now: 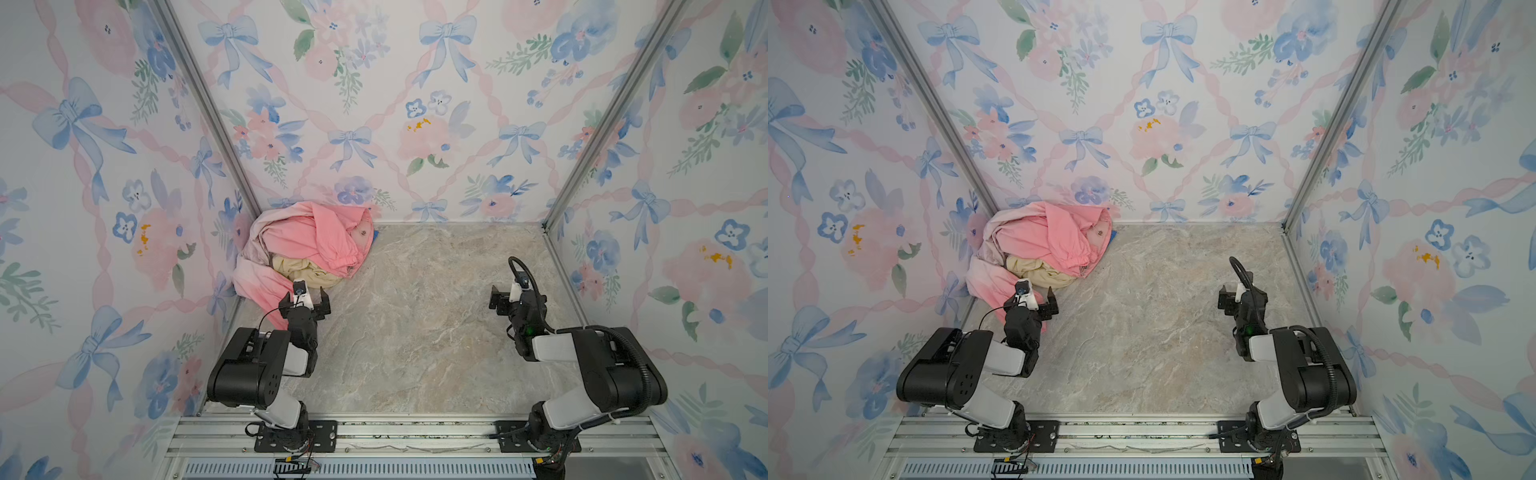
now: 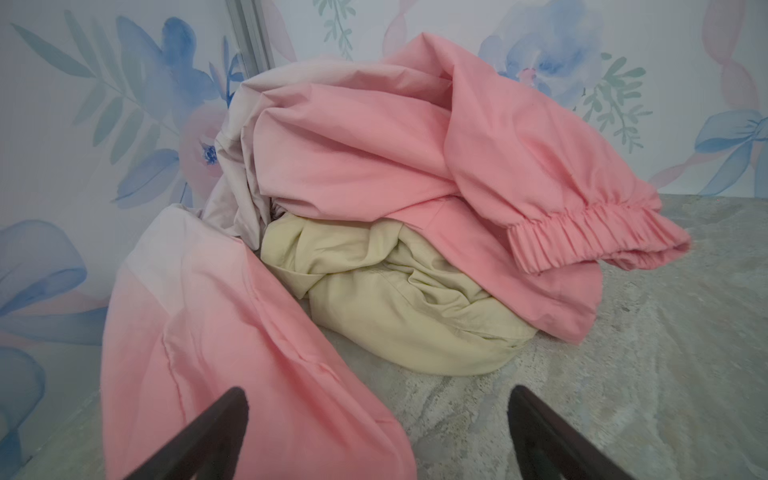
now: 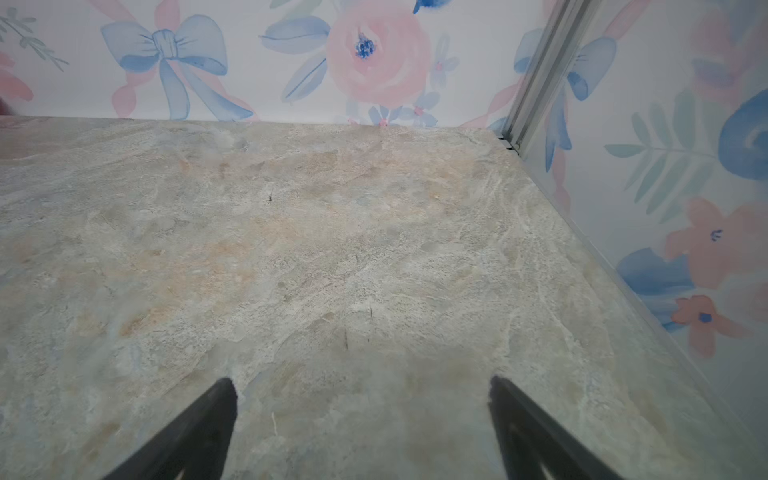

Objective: Pick out a specific cloth from the pile

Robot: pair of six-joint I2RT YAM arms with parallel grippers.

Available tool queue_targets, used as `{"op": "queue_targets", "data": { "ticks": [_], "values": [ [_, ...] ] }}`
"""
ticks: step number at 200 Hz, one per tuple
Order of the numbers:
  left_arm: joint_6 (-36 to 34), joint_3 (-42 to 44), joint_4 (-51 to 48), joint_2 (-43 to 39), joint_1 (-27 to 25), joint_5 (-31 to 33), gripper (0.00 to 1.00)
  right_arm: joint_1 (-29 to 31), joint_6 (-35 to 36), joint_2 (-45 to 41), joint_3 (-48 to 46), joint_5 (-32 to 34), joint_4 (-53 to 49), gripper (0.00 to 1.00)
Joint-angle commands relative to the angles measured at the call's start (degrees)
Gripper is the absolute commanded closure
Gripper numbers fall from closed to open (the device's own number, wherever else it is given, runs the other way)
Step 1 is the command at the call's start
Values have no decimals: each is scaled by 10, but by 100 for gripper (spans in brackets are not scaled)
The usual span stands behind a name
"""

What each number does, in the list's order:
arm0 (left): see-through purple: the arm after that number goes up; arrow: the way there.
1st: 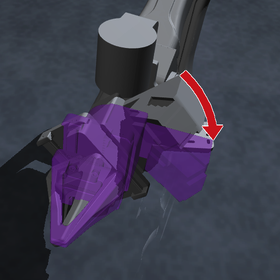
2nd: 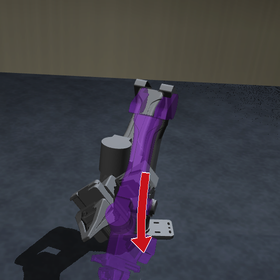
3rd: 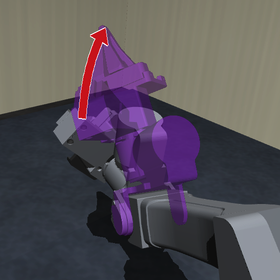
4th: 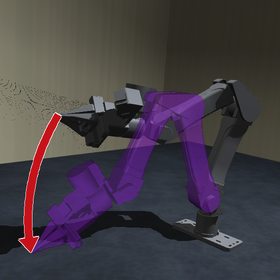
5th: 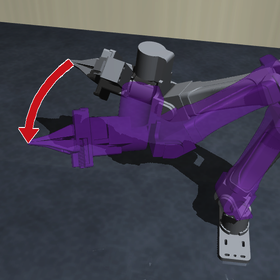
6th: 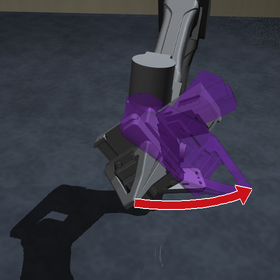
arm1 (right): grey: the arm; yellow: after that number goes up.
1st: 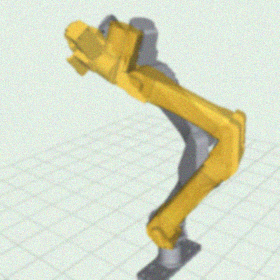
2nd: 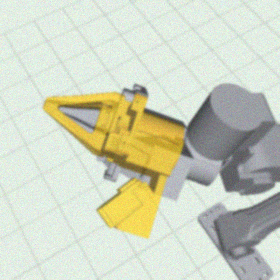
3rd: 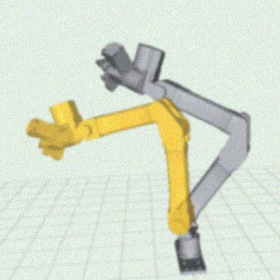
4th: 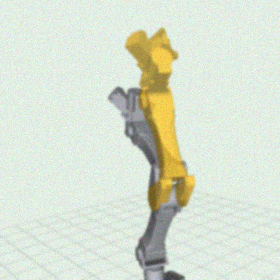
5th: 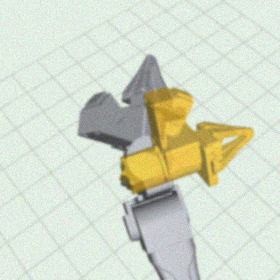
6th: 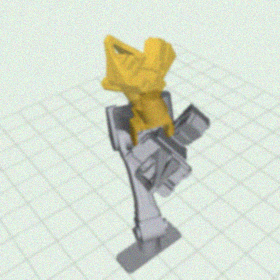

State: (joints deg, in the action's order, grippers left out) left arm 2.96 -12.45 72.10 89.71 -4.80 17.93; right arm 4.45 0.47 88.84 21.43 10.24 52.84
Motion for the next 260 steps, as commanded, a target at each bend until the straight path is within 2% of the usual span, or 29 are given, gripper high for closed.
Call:
{"op": "queue_targets", "data": {
  "ticks": [1, 151, 177, 189, 207, 213, 216, 221, 231, 239, 248, 260],
  "values": [
    [-6, -5, -1, 6, 3, -7, 2, -3, -3, 0, 9, -2, -2, 3],
    [-6, -4, -2, 6, 6, -12, 2, -4, -4, 0, 8, -2, -2, 3],
    [15, 5, 1, -4, 14, 6, 2, 18, -5, -61, 21, 86, -71, 3],
    [16, 18, 6, -20, 12, 9, 6, 50, 18, -102, 9, 143, -77, 3],
    [-30, 35, 46, -30, -27, 27, 7, 127, 59, -165, 11, 218, -104, 3],
    [-57, 26, 51, -36, -55, 85, 5, 149, 58, -190, 21, 213, -140, 3],
    [-68, 19, 42, -43, -68, 141, 3, 162, 56, -201, 29, 209, -162, 3],
    [-81, 3, 17, -57, -91, 189, 2, 180, 52, -219, 46, 199, -201, 3],
    [-96, -28, -46, -92, -111, 220, 2, 218, 41, -243, 87, 165, -282, 3],
    [-73, -70, -136, -123, -114, 217, 2, 245, 31, -251, 118, 142, -329, 3],
    [-11, -141, -299, -149, -103, 197, 5, 271, 9, -251, 150, 120, -360, 3],
    [71, -231, -460, -138, -70, 136, 11, 297, -21, -239, 182, 66, -387, 3]
  ]
}}
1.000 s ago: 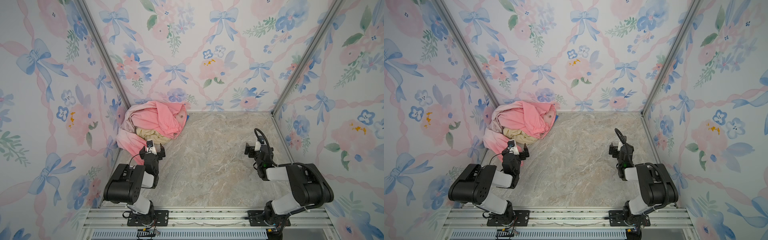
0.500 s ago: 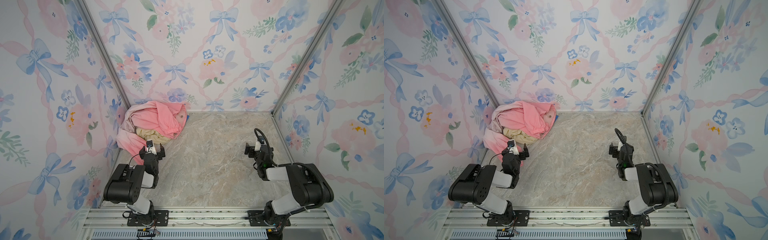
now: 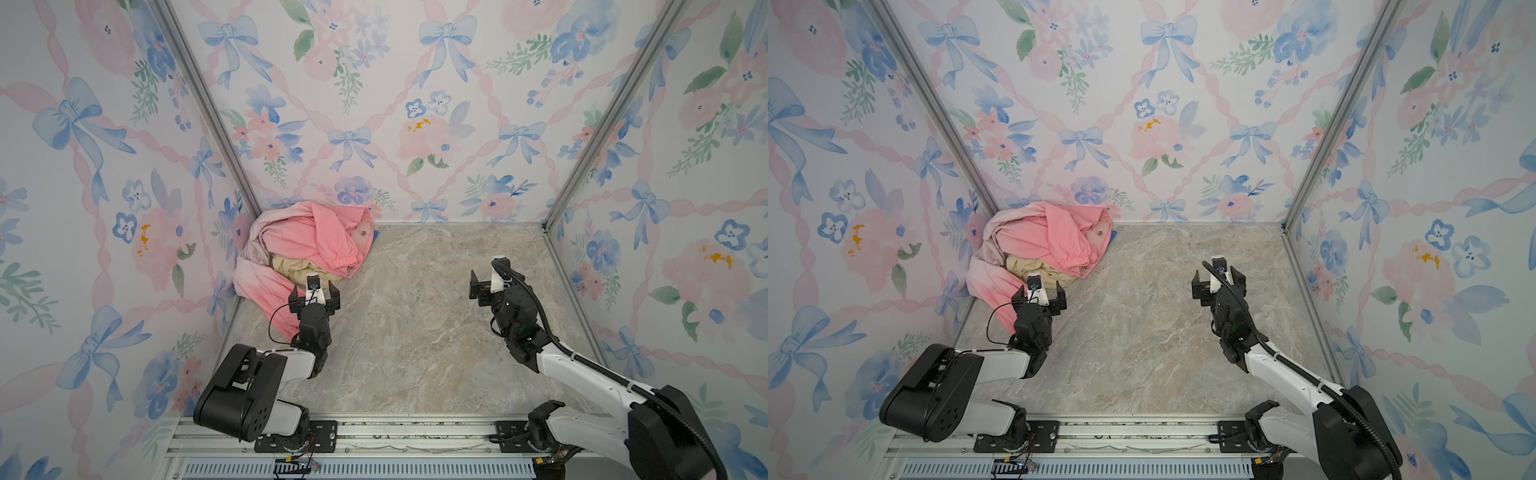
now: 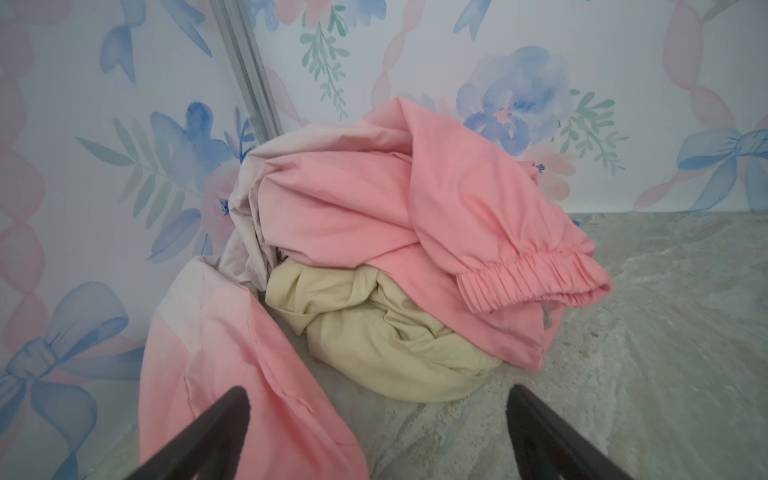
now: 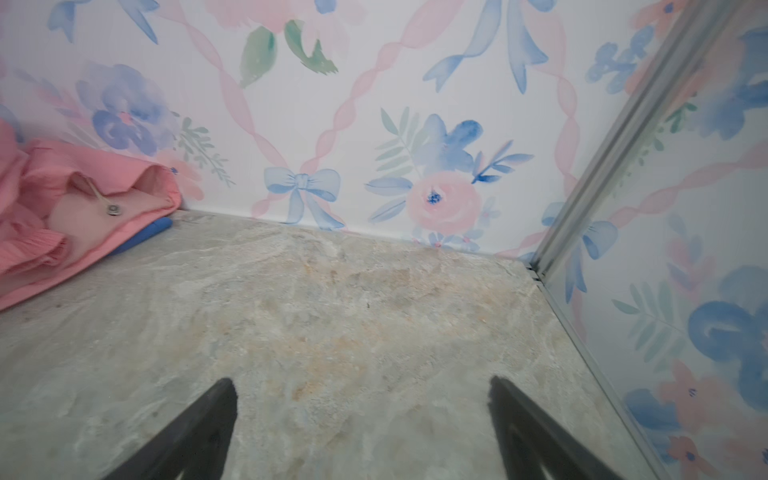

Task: Pick out a specific cloth from the pile
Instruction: 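Reach the left gripper into the clothes pile while the right arm moves toward center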

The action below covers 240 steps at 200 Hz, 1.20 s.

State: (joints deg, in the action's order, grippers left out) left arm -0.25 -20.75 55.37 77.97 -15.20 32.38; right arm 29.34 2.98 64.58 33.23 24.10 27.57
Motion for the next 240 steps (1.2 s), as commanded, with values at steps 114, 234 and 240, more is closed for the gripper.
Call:
{"op": "queue_targets", "data": {
  "ticks": [114, 234, 240],
  "values": [
    [300, -356, -597, 161, 160, -372, 55, 323, 8, 206, 72, -49, 48, 3],
    [332, -408, -577, 252, 167, -305, 52, 299, -16, 220, 85, -84, 30, 3],
    [333, -414, -577, 260, 168, -304, 52, 298, -17, 221, 86, -85, 29, 3]
  ]
}}
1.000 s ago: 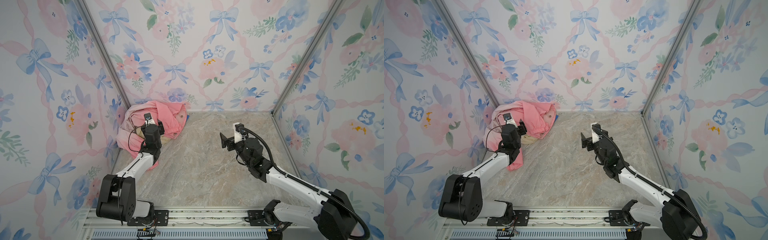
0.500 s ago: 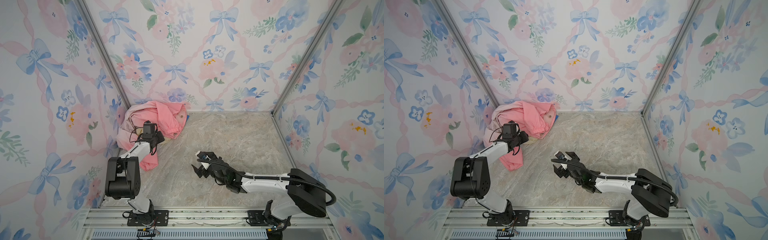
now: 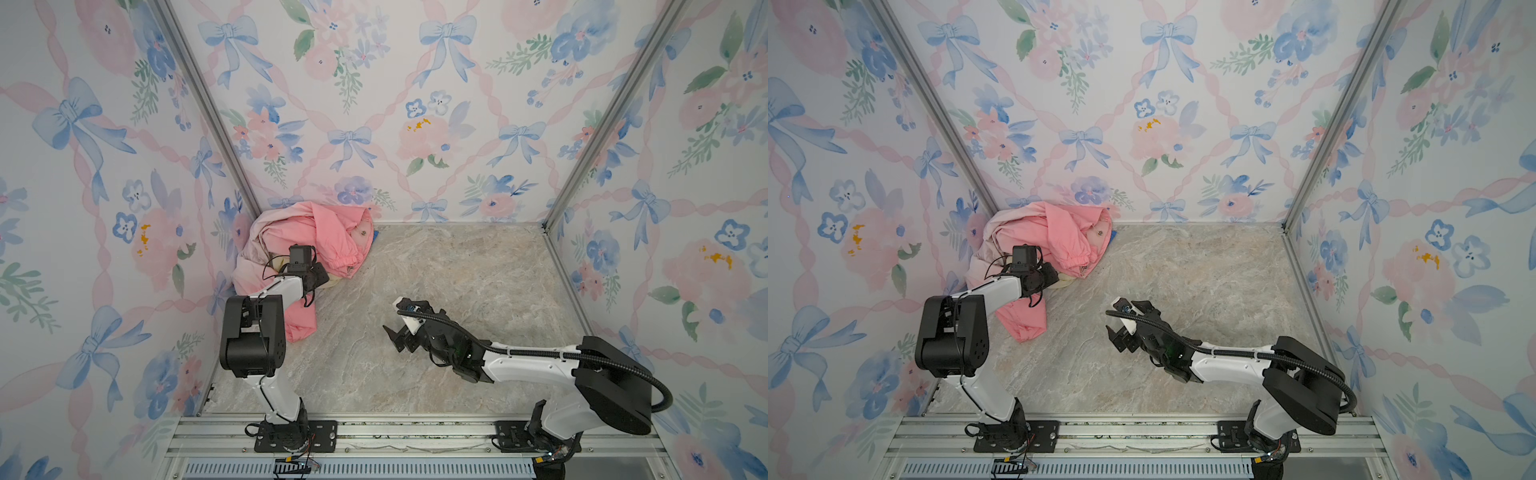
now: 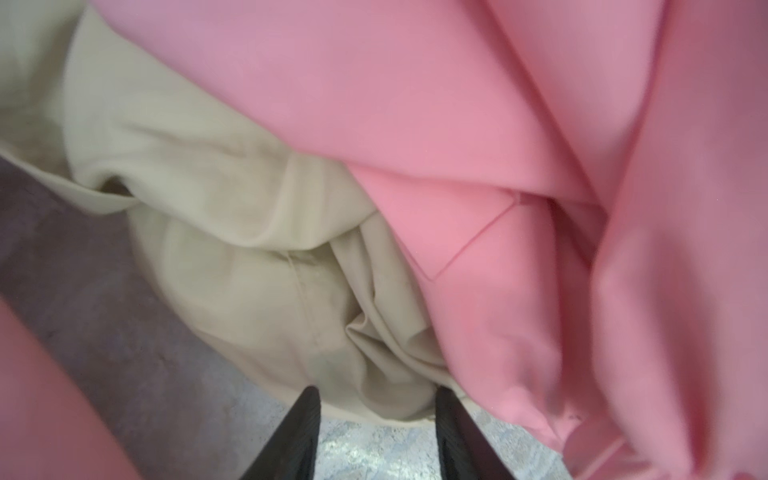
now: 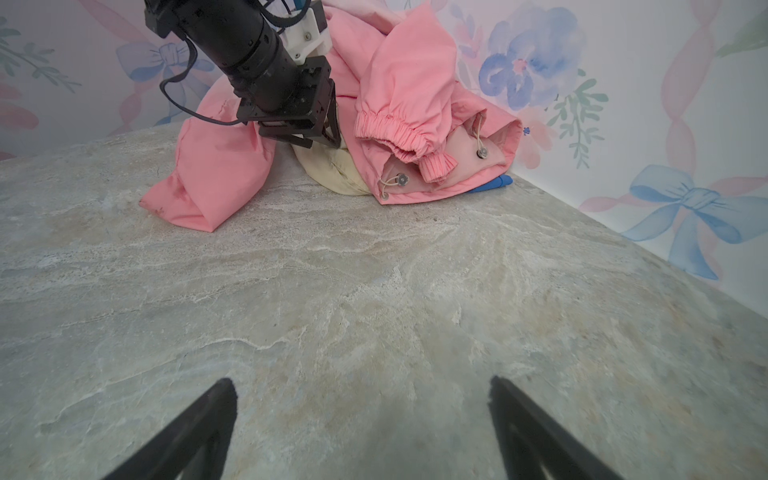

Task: Pick out a specific cloth from the pile
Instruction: 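Reach the left gripper into the clothes pile while the right arm moves toward center, then grasp the beige shorts with the left gripper and lift them from the pile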

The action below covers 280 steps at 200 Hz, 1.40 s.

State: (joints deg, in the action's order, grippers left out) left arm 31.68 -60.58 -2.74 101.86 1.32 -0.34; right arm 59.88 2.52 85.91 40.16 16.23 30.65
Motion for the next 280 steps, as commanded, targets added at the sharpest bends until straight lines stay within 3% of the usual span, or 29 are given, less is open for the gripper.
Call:
{"op": "queue_targets", "data": {
  "ticks": [1, 61, 85, 104, 120, 178, 222, 251, 280],
  "values": [
    [14, -17, 5, 23, 3, 23, 52, -7, -12, 7, 17, -6, -2, 3],
    [2, -86, 4, 99, 1, 27, 52, -13, -9, 0, 13, -9, -5, 3],
    [9, -99, 4, 121, 1, 28, 60, -28, -19, -1, 11, -13, -2, 3],
    [10, -104, 4, 131, 2, 27, 78, -44, -35, -8, 6, -32, 3, 3],
    [11, -102, 4, 127, 4, 21, 100, -59, -44, -16, 1, -41, 4, 3],
    [-12, -114, 1, -3, 14, 38, 100, -133, -73, -65, -18, -36, -26, 3],
    [-4, -182, -15, -75, 65, 32, 100, -205, -138, -87, -24, -27, -69, 3],
    [-4, -241, -15, -96, 83, -7, 100, -209, -138, -88, -26, -30, -72, 3],
    [0, -284, -14, -118, 83, -3, 100, -209, -135, -82, -26, -29, -68, 3]
  ]
}}
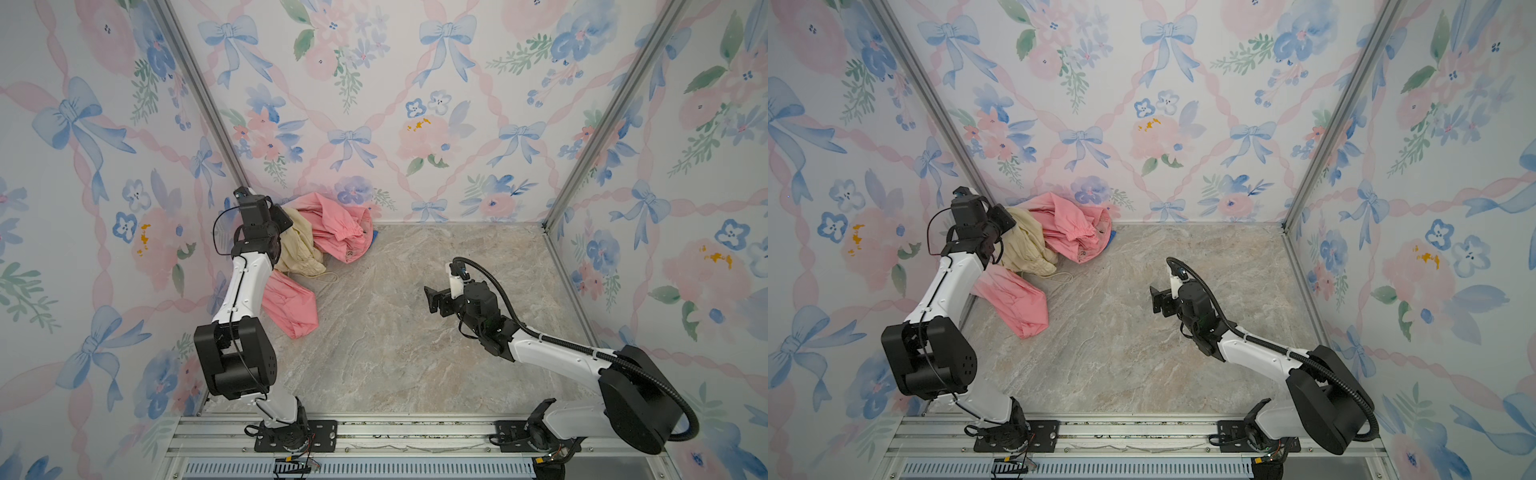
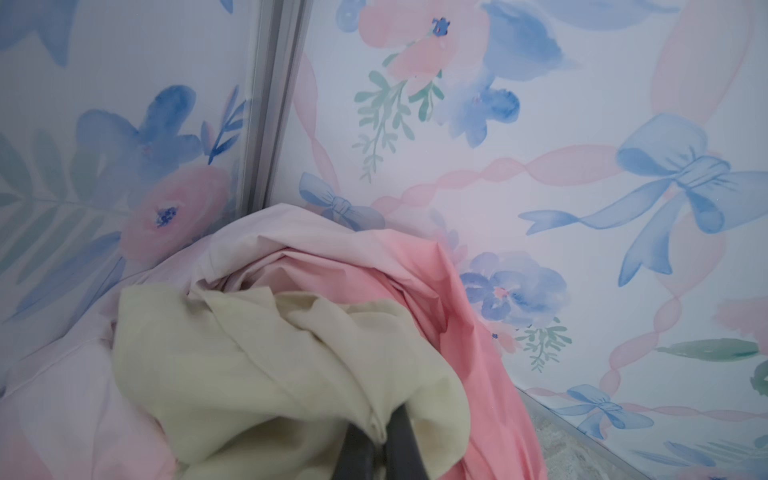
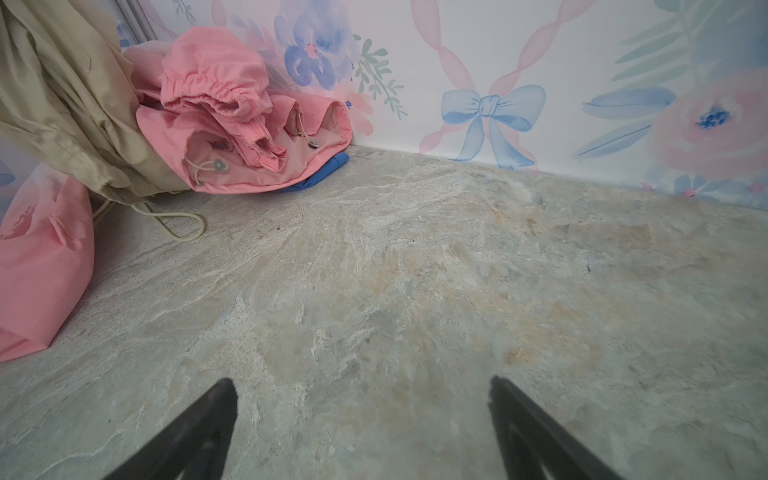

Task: Pick out a specific cloth from the pile
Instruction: 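Grasp the beige shorts with the left gripper and lift them from the pile, then carry the beige shorts toward the right gripper, which grasps their waistband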

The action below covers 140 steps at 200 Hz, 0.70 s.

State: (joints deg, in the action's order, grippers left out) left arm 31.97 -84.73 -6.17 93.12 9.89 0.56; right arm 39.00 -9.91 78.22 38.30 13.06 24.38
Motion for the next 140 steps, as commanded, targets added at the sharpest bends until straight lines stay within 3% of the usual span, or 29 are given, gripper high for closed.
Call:
{"op": "queue_targets", "data": {
  "ticks": [1, 24, 52, 74, 94, 115, 140],
  "values": [
    [-3, -46, 20, -31, -2, -13, 100, -1, -11, -5, -8, 3, -5, 3],
    [8, -81, 46, -37, -3, -70, 100, -2, -16, -16, -13, 3, -1, 3],
    [42, -107, 131, -43, -33, -192, 100, -28, -48, -45, -36, 7, 4, 3],
    [-12, -212, 71, -18, -123, -182, 100, -87, -108, -74, -72, -24, 22, 3],
    [-28, -282, 62, 13, -209, -190, 100, -107, -118, -102, -81, 3, -5, 3],
    [-14, -338, 61, 54, -279, -177, 100, -110, -114, -124, -85, 36, -25, 3],
    [12, -392, 62, 124, -336, -237, 100, -111, -110, -153, -97, 61, -30, 3]
  ]
}}
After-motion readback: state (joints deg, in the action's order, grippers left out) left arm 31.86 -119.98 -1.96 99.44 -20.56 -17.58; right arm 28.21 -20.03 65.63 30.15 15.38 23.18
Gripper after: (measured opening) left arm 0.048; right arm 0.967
